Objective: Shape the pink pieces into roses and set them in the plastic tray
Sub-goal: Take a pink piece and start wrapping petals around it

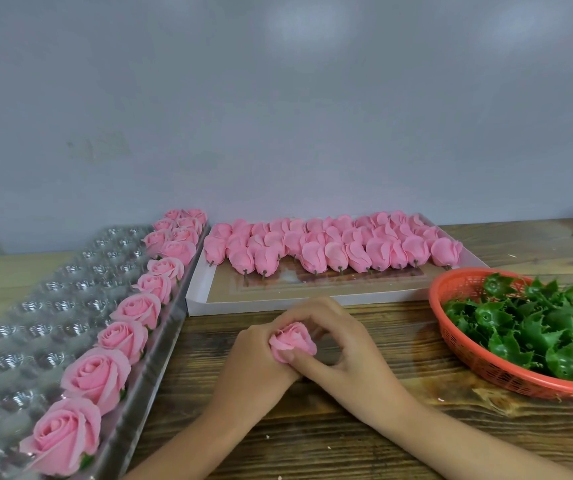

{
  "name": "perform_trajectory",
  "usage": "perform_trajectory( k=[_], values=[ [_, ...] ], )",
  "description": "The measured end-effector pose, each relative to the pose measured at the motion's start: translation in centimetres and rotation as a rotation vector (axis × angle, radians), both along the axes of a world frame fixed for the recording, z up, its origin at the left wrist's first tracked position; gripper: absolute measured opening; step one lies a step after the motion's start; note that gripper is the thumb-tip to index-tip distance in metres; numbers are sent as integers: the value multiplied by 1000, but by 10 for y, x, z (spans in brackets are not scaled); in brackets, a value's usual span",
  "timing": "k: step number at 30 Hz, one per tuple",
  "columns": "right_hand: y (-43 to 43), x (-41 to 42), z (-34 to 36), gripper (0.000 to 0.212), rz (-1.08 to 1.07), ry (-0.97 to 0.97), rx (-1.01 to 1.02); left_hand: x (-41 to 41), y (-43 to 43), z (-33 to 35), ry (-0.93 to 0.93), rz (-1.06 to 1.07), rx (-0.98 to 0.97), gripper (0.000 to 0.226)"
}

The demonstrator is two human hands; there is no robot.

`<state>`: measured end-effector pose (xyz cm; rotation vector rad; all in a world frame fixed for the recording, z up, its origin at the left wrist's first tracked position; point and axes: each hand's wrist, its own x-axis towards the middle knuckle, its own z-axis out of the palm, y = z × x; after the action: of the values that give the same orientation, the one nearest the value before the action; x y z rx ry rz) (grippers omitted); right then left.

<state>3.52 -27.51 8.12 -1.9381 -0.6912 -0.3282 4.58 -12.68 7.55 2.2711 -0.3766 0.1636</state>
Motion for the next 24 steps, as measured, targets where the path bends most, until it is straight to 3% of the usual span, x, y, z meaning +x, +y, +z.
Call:
perform_trajectory(
  k=[3,9,14,24],
  values=[
    [2,-1,-2,28,-68,56,29,-4,-1,0,-54,54,92,22],
    [4,-1,-3,13,-53,82,71,-8,-3,0,-151,91,254,12],
    [3,1,-3,2,-40,81,75,-10,-3,2,-138,80,216,16],
    [-1,0,1,9,49,-57,-76,-2,1,-4,-1,63,141,21]
  ],
)
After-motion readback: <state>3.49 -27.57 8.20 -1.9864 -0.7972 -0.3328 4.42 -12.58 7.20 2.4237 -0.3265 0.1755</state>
